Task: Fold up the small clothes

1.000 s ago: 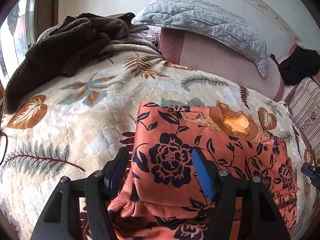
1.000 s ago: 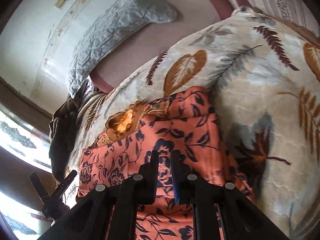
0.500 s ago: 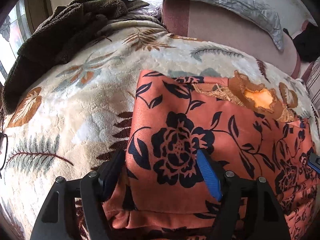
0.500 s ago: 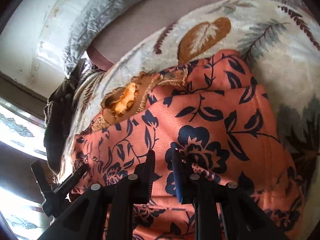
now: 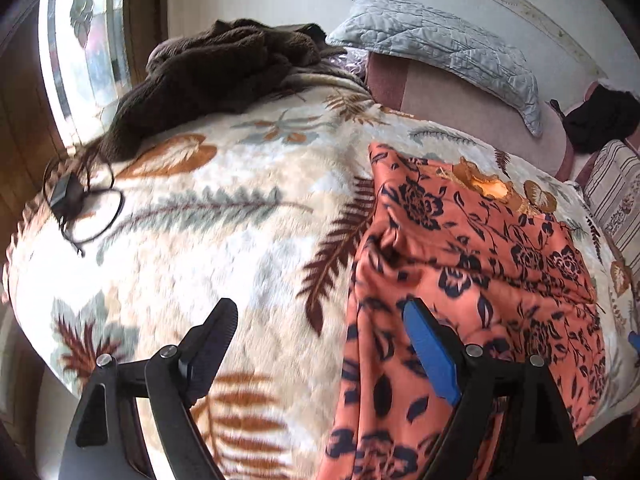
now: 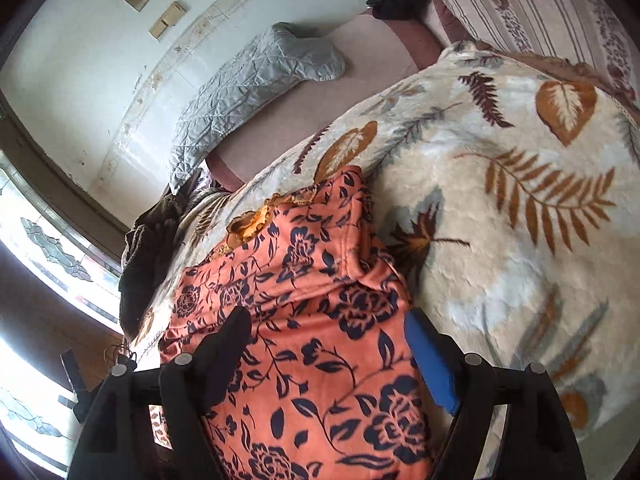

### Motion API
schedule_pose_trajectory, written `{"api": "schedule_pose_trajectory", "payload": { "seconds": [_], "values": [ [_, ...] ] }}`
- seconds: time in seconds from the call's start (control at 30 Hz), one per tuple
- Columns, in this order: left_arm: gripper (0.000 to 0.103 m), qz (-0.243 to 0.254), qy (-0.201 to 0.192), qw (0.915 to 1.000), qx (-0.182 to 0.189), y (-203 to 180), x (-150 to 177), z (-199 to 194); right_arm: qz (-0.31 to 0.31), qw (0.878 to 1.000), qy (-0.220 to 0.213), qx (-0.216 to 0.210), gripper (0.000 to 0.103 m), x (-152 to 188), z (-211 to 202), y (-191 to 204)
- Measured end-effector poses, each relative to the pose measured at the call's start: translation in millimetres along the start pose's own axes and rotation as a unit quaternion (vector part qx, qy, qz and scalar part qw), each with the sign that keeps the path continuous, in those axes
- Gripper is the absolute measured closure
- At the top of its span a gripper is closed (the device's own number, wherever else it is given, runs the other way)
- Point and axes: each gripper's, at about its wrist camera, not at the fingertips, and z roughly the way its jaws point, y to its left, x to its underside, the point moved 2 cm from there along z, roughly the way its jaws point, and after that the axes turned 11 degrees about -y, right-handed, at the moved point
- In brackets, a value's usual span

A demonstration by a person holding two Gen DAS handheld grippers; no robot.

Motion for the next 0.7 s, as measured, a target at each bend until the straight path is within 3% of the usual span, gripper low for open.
{"api": "schedule_pose_trajectory", "payload": {
  "seconds": [0.2, 0.33, 0.37, 0.4, 0.47, 0.5, 0.57, 0.63, 0.67, 0.7],
  "values": [
    [0.018, -0.043, 0.066, 0.9965, 0.030, 20.2, 56.4, -33.0, 0.006, 1.000, 0.030, 0.006, 0.021, 34.1, -22.8, -14.0],
    [0.021, -0.039, 0.102, 0.9927, 0.051, 14.1, 88.4, -38.6, 0.004, 0.998, 0.063, 0.017, 0.021, 63.2, -31.8, -22.6],
    [0.030, -0.033, 0.104, 0.9925, 0.055, 11.5, 94.4, -39.3, 0.012, 0.997, 0.073, 0.018, 0.021, 71.0, -32.6, -26.0],
    [0.048, -0.026, 0.108, 0.9923, 0.055, 9.3, 99.5, -37.8, 0.020, 0.996, 0.083, 0.018, 0.021, 77.2, -33.0, -29.5],
    [0.072, -0.019, 0.128, 0.9897, 0.062, 6.5, 109.6, -31.0, 0.028, 0.995, 0.093, 0.023, 0.021, 86.3, -35.2, -34.5],
    [0.075, -0.022, 0.138, 0.9876, 0.071, 5.6, 113.7, -28.2, 0.031, 0.994, 0.099, 0.029, 0.021, 89.7, -35.1, -36.8],
    [0.075, -0.029, 0.153, 0.9839, 0.087, 3.5, 119.6, -23.8, 0.035, 0.992, 0.114, 0.039, 0.021, 95.9, -34.2, -41.0],
    [0.061, -0.030, 0.167, 0.9804, 0.100, -1.7, 122.7, -20.2, 0.036, 0.990, 0.125, 0.056, 0.021, 101.3, -32.8, -45.9],
    [0.034, -0.031, 0.179, 0.9783, 0.100, -3.9, 124.8, -17.9, 0.037, 0.988, 0.133, 0.064, 0.021, 103.7, -31.0, -48.8],
    [0.020, -0.035, 0.190, 0.9767, 0.092, -5.3, 127.5, -15.5, 0.039, 0.987, 0.142, 0.072, 0.021, 105.9, -29.0, -51.4]
  ]
}}
